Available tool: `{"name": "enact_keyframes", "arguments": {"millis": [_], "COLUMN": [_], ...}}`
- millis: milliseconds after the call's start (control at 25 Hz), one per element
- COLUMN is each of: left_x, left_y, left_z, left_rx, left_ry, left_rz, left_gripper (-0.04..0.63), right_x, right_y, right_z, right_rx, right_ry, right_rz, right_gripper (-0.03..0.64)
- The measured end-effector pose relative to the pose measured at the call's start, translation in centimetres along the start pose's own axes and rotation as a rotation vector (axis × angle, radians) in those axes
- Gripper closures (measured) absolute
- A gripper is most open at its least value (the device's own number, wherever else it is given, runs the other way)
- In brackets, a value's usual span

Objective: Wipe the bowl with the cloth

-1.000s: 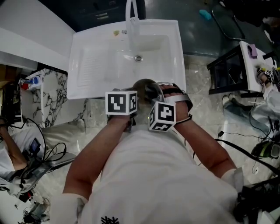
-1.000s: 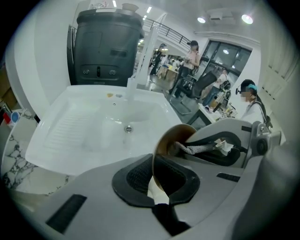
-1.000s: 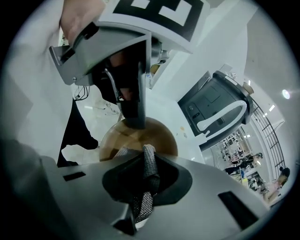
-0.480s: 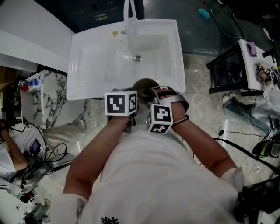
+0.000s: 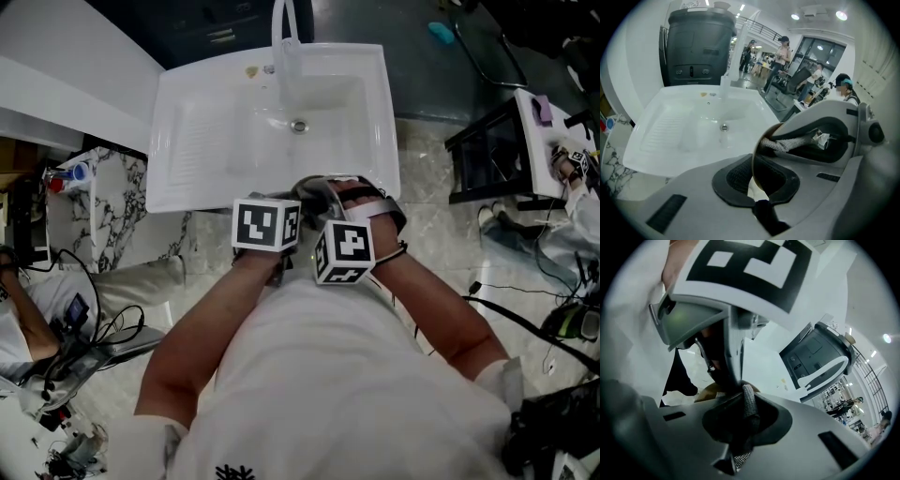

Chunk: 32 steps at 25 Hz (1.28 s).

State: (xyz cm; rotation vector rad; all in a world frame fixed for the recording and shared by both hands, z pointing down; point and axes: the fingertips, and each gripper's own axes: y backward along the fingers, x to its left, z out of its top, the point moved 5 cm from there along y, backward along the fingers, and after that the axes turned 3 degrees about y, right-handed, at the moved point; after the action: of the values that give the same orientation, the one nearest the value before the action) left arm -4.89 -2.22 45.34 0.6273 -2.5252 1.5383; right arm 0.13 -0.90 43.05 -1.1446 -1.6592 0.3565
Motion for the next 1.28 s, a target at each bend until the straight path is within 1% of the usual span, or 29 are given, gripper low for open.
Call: {"name": "enact_keyframes", "arguments": {"millis": [200,360,560,720,960,1040,1160,1280], "left_x": [0.1,0.8,1.9,2.1,2.4,2.6,3.2,4.0], "left_y": [-0.1,0.4,1.0,1.2,1.4,1.4,1.6,2.2], "left_z": [-0.1,-0.1,0.1,0.4,0.7,0.7,0.8,1.1], "left_rx": [0.000,-0.020,-0.053,-0.080,-0.106,-0.119,-0.143,-0.178], "left_ry": [-0.009,0.014,0.046,0.062,0.102,0.124,0.167,0.206], "left_rz": [0.009,0.026,0.041,0.040,0.003,-0.018,-0.050,-0.077], "left_gripper": [0.577,0.577,0.577,0.577,0.577,0.577,0.577,0.577], "right_x": [-0.9,-1.3,-0.1,1.5,2.6,2.7,2.3,1.4], "right_y": [0.6,1.2,1.3,1.3,2.1,2.5,3.6,4.9], "right_z": [-0.8,-1.5,-1.9,-2.0,-1.3,-1.0,-0.8,-1.0], "right_rx": [0.029,0.046,0.064,0.053,-0.037,-0.081,-0.162,-0.228], "right_ry": [-0.015,-0.035,-0.060,-0.088,-0.145,-0.161,-0.218,-0.263], "right_rz": [-0.042,-0.045,-0.014,0.027,0.074,0.087,0.117,0.127], "right_gripper": [0.584,0.583,0.584,0.584,0.584,0.584,0.583,0.583]}}
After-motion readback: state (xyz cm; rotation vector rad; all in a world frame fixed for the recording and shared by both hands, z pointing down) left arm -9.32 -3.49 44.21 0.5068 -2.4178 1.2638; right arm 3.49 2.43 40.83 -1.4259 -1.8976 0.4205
